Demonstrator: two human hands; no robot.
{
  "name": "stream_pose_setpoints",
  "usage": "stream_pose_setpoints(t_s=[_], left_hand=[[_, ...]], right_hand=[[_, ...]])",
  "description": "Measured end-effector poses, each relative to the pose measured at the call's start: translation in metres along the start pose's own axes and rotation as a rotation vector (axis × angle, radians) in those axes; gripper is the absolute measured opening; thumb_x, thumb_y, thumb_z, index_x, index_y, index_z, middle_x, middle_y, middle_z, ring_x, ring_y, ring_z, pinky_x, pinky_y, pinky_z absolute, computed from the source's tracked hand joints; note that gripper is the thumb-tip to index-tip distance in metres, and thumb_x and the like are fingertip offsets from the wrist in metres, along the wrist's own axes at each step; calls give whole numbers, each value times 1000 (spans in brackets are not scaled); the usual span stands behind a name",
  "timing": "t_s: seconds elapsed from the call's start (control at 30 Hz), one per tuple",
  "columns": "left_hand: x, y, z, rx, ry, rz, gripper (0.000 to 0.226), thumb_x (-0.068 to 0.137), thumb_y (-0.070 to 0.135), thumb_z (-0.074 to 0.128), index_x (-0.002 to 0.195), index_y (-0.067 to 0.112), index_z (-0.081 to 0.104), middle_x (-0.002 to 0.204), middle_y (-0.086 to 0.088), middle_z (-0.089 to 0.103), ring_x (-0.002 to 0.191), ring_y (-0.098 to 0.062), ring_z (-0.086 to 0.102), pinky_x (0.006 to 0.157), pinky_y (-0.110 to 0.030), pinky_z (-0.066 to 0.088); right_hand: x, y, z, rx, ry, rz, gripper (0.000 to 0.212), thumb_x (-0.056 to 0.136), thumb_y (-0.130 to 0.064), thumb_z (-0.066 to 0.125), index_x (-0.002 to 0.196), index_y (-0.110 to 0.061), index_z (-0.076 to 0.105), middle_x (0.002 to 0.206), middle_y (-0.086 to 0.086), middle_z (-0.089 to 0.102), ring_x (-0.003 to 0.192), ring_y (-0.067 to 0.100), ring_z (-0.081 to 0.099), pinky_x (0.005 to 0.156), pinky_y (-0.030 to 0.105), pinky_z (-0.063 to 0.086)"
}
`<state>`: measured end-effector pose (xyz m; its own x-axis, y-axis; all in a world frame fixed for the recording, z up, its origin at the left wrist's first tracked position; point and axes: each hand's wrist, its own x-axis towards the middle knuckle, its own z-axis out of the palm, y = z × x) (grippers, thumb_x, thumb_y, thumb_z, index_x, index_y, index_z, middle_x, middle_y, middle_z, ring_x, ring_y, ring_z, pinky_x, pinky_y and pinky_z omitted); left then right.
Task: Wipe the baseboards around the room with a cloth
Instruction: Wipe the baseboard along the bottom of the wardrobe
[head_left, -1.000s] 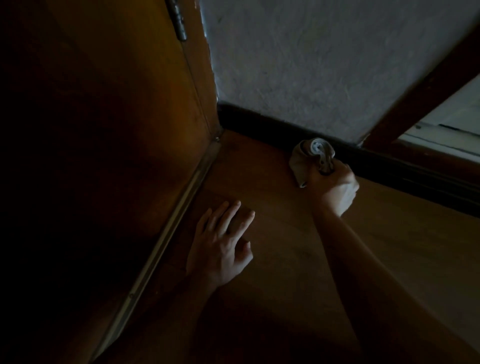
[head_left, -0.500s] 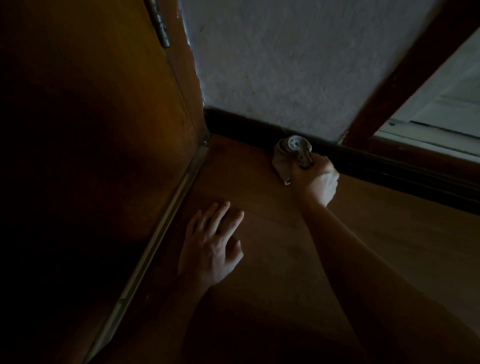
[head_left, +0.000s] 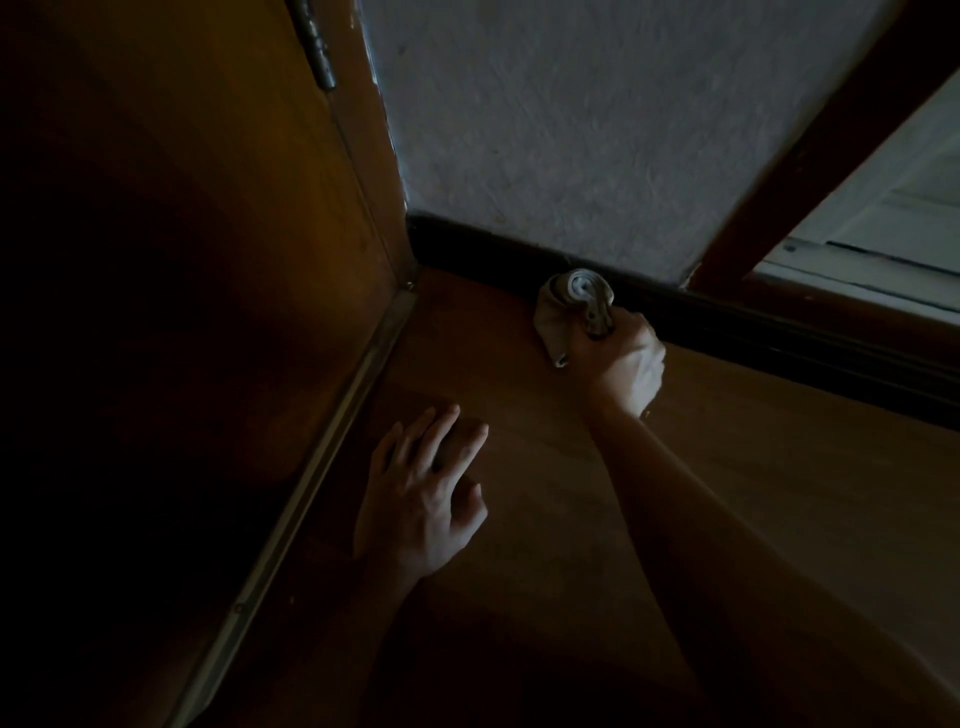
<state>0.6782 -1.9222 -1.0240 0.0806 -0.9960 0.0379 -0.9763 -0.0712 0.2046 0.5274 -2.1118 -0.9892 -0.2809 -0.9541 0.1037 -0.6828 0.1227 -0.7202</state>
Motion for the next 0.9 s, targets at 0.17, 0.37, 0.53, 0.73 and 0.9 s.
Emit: stream_pose_setpoints(t_s=[0.17, 0.37, 0.53, 0.73, 0.9], left_hand=[[0, 3, -4, -18, -7, -9, 65, 86, 50, 49, 150, 39, 42, 162, 3, 31, 147, -21, 29, 120, -49, 25], [0, 1, -6, -21, -16, 5, 63, 89, 52, 46, 150, 38, 42, 162, 0, 32, 147, -23, 31, 120, -49, 24], [5, 9, -3, -37, -8, -19, 62, 86, 48, 61, 145, 32, 50, 157, -3, 38, 144, -25, 35, 118, -54, 27], [6, 18, -3, 2, -40, 47, 66, 89, 59, 49, 150, 38, 42, 161, 0, 32, 146, -24, 33, 117, -55, 29], [6, 19, -5, -11, -50, 36, 67, 87, 57, 55, 150, 39, 42, 162, 0, 33, 146, -26, 33, 117, -56, 29]], right_hand=[[4, -16, 8, 0, -112, -58, 19, 81, -35, 64, 86, -17, 68, 90, 2, 64, 82, 28, 63, 65, 32, 41], [13, 30, -37, -47, -1, -21, 21, 81, -40, 61, 89, -22, 68, 93, 2, 67, 85, 29, 65, 68, 36, 47], [15, 51, -55, -37, 75, 21, 24, 81, -40, 62, 88, -18, 69, 92, 3, 67, 83, 31, 65, 68, 35, 47], [16, 51, -53, -10, 70, 10, 25, 79, -39, 63, 91, -19, 71, 95, 4, 69, 88, 32, 65, 68, 32, 39], [17, 45, -50, -41, 30, -59, 23, 81, -38, 64, 89, -18, 70, 94, 3, 67, 84, 30, 65, 67, 34, 44]])
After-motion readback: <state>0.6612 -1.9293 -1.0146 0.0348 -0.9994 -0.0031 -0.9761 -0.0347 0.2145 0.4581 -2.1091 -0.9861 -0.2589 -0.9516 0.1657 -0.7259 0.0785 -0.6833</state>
